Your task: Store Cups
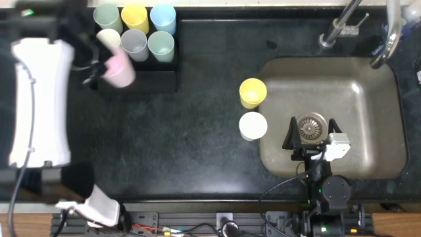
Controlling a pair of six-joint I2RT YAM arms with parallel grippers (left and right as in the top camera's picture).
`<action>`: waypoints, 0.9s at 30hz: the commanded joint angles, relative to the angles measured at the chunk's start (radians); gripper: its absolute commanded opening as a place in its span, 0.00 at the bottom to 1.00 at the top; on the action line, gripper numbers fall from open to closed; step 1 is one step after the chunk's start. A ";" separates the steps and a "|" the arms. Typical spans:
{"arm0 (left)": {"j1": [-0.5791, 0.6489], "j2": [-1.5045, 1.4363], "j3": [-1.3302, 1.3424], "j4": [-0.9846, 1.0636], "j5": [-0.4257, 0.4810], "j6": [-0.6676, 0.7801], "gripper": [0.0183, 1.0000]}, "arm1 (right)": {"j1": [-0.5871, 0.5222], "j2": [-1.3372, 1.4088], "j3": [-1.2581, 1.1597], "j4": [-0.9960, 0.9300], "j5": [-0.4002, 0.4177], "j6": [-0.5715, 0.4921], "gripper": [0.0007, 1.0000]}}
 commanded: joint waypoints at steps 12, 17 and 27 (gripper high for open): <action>0.142 -0.082 -0.356 0.322 0.025 -0.145 0.02 | 0.003 -0.011 -0.014 0.005 -0.006 0.007 1.00; 0.142 -0.006 -0.356 0.346 0.012 -0.157 0.02 | 0.003 -0.011 -0.014 0.005 -0.007 0.007 1.00; 0.142 0.065 -0.355 0.442 -0.010 -0.214 0.02 | 0.003 -0.011 -0.014 0.005 -0.006 0.007 1.00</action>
